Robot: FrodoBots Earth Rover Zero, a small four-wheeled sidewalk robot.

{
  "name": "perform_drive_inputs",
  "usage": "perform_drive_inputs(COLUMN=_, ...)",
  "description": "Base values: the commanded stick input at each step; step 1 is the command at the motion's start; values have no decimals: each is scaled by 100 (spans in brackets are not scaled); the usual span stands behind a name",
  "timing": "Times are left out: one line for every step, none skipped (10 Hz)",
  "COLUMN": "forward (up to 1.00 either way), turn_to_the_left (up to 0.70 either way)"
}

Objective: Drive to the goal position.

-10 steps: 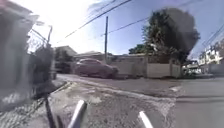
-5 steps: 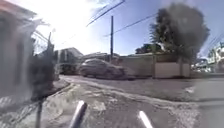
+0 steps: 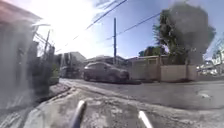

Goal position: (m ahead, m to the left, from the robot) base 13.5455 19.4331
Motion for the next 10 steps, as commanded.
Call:
perform_drive_inputs(forward=87, turn_to_the_left=10)
perform_drive_inputs(forward=87, turn_to_the_left=21)
perform_drive_inputs(forward=87, turn_to_the_left=19)
perform_drive_inputs(forward=87, turn_to_the_left=1)
perform_drive_inputs(forward=87, turn_to_the_left=0)
perform_drive_inputs(forward=87, turn_to_the_left=0)
perform_drive_inputs(forward=87, turn_to_the_left=0)
perform_drive_inputs(forward=87, turn_to_the_left=0)
perform_drive_inputs(forward=87, turn_to_the_left=0)
perform_drive_inputs(forward=87, turn_to_the_left=0)
